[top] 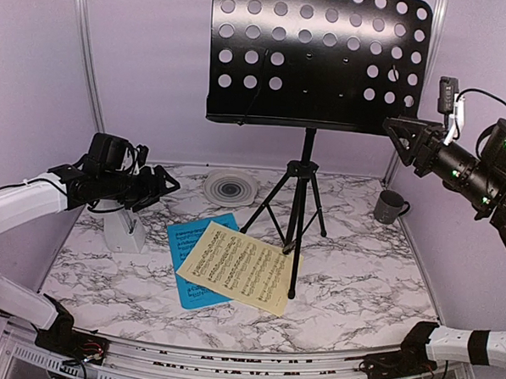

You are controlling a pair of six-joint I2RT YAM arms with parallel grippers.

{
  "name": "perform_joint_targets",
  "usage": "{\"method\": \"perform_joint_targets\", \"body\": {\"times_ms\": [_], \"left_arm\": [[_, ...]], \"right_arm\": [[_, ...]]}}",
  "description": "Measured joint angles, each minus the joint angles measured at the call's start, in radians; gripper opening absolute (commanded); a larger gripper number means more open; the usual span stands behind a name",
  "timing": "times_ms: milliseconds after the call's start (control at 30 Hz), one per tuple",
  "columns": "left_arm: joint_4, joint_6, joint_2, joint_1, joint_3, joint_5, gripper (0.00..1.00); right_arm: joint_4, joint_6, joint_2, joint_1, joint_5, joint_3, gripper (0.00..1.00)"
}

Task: Pack up the instrument practice props
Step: Adjust the sheet music.

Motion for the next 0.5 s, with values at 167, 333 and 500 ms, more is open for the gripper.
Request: {"method": "perform_joint_targets", "body": {"times_ms": [167,333,500], "left_arm": [[-0.044,0.075,-0.016,-0.1,0.01,-0.087,0.83],[-0.063,0.077,-0.015,-0.246,-0.006,-0.132,0.79],[-0.074,0.065,0.038,-0.33,-0.054,-0.195,0.77]], "right_arm": [[0.006,0.013,0.002,0.0,-0.112,-0.034,0.49],[0.027,0.033,-0.004,0.024,-0.241,-0.172,0.48],[0.04,0.034,0.021,0.158,-0.285,-0.315,0.48]]}}
